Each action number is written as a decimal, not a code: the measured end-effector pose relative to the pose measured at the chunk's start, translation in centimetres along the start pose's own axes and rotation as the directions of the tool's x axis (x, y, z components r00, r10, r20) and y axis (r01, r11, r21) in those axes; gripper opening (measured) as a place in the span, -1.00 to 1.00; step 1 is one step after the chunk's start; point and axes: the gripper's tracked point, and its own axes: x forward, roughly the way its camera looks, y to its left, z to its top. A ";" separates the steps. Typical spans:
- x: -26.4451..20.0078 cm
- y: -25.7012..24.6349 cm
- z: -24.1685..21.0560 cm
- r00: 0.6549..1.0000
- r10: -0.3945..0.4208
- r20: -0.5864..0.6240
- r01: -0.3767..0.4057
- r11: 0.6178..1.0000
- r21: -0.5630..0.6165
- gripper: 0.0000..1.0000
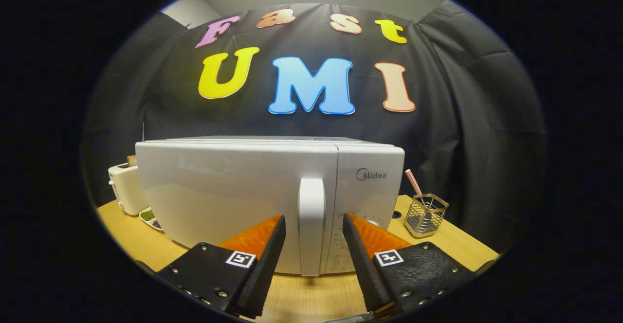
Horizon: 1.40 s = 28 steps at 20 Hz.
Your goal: Open the microwave, put the food inside, and close the microwave door.
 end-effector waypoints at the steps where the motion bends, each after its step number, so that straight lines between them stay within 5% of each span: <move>1: 0.4 0.2 -0.3 1.000 -0.009 -0.001 0.009 1.000 -0.006 0.47; 2: 0.6 0.3 -0.9 1.000 -0.007 0.002 0.007 1.000 -0.013 0.07; 4: 0.6 0.2 -0.7 0.999 -0.032 0.028 0.032 0.999 -0.017 -0.39; 8: 0.6 0.2 -0.9 0.998 -0.065 0.018 0.065 0.998 0.016 -0.82; 17: -5.4 1.7 -1.8 1.000 0.005 -0.008 -0.005 1.000 -0.009 -0.82; 22: -10.2 3.8 -2.4 0.982 0.166 -0.088 -0.166 0.986 -0.001 -0.82; 24: -12.5 5.2 -2.6 0.958 0.253 -0.138 -0.254 0.967 0.013 -0.61; 28: -17.1 6.9 -2.0 0.911 0.363 -0.197 -0.374 0.927 -0.020 -0.57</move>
